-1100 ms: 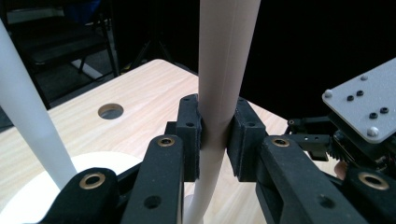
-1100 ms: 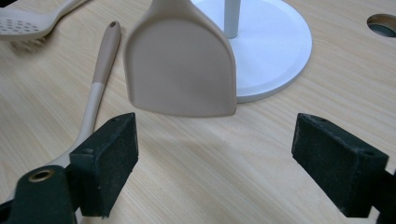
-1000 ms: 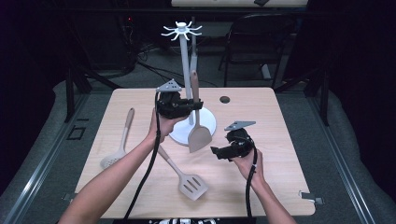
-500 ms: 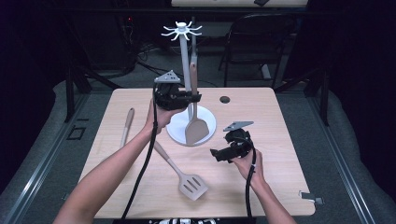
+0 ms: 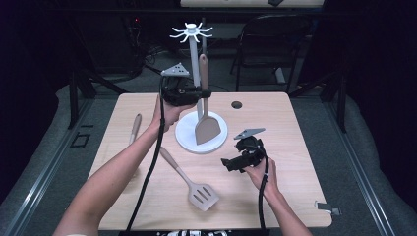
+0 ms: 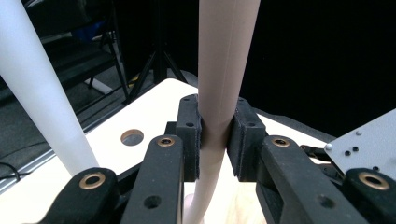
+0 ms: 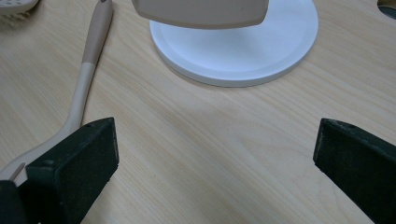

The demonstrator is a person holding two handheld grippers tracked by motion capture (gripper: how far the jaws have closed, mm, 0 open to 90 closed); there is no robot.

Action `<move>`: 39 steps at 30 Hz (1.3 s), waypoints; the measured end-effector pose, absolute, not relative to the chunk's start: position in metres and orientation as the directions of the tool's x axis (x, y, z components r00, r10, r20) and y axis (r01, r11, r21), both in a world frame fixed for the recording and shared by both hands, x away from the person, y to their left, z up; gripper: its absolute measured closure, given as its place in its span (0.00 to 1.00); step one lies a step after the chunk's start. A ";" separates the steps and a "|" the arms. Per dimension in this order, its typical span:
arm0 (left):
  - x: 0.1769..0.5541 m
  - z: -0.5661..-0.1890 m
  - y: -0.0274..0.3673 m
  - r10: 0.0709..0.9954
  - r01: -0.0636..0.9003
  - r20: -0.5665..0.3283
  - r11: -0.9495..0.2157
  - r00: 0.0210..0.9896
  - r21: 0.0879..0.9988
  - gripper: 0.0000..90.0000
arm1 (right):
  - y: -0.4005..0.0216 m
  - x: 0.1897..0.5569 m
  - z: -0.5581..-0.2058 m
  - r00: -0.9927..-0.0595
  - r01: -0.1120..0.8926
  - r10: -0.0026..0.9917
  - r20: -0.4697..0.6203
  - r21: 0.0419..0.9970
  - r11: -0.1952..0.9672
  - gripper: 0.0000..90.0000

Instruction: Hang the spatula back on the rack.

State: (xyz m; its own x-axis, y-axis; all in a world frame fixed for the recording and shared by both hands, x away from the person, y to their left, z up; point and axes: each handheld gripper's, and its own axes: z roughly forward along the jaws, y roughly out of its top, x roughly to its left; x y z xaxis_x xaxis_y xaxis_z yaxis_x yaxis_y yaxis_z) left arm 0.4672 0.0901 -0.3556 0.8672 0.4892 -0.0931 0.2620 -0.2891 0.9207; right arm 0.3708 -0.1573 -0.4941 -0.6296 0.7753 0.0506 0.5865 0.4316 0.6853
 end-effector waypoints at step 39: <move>0.492 -0.334 0.099 0.503 0.301 -0.152 -0.231 0.851 0.925 0.85 | -0.156 0.370 -0.495 -0.645 0.586 0.761 0.064 0.681 0.440 0.00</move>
State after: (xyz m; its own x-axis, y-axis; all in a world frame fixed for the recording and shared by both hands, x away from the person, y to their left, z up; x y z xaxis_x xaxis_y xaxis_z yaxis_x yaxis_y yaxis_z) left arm 0.4922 0.0987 -0.3345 0.8507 0.5033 -0.1516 0.3013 -0.2306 0.9252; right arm 0.3699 -0.1559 -0.4947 -0.6454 0.7611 0.0643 0.5861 0.4395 0.6807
